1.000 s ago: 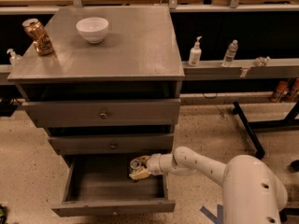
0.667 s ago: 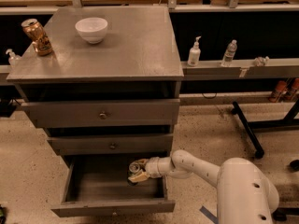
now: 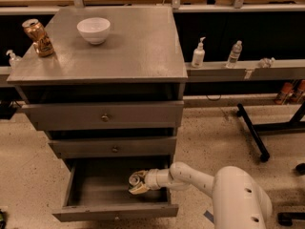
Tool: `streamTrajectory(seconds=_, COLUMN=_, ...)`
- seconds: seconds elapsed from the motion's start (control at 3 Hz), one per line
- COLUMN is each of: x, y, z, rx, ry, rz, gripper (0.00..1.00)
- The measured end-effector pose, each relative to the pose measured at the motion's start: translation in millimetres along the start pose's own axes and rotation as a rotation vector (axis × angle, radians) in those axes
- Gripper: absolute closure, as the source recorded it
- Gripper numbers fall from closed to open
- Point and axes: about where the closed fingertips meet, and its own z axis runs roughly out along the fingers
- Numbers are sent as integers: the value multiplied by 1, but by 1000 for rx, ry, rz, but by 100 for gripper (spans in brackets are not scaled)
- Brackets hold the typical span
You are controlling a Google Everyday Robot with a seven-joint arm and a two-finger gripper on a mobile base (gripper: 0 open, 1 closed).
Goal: Place green can into bottom drawer
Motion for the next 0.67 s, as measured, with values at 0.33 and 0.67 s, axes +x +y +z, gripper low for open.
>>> streamTrajectory(seconds=0.33, x=12, y=3, z=15, rx=12, ry=21, rz=-7, gripper=28)
streamTrajectory(seconds=0.67, x=19, y=4, z=26, rx=16, ry=29, rz=-5, gripper=5)
